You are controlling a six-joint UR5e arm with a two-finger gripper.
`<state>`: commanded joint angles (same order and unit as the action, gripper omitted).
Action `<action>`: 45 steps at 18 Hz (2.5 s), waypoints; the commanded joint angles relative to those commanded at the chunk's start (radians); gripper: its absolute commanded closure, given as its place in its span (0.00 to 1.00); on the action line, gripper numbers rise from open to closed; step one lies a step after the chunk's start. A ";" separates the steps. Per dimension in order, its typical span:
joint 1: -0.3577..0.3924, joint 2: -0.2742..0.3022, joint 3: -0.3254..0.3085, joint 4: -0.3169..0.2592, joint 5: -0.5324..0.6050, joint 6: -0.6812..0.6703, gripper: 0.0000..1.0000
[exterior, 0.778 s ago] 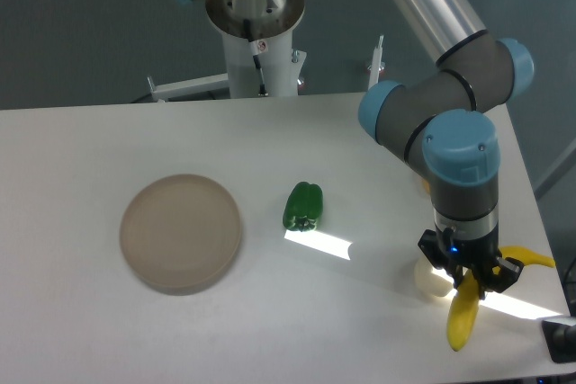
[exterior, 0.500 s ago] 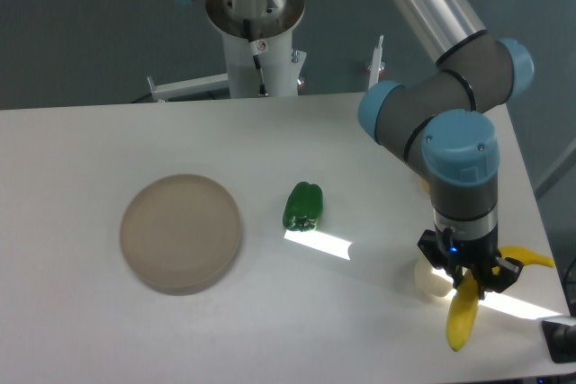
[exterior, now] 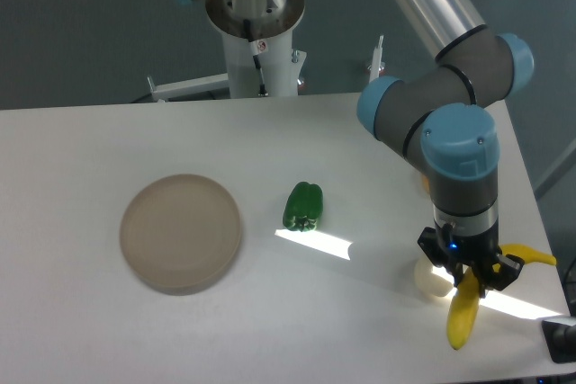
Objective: Place bananas on a plate
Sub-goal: 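Hold the yellow banana in the gripper and begin lifting it, then carry the held banana past the green pepper over the wooden plate, then lower the banana onto the wooden plate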
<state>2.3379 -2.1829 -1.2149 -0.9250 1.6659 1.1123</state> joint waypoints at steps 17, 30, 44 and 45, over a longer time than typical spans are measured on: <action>-0.232 0.215 -0.354 -0.009 -0.002 -0.500 0.76; -0.498 0.252 -0.511 -0.015 0.003 -0.851 0.77; -0.600 0.189 -0.552 0.000 0.014 -0.902 0.76; -0.600 0.186 -0.554 0.002 0.014 -0.901 0.76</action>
<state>1.7380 -1.9972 -1.7687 -0.9235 1.6797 0.2117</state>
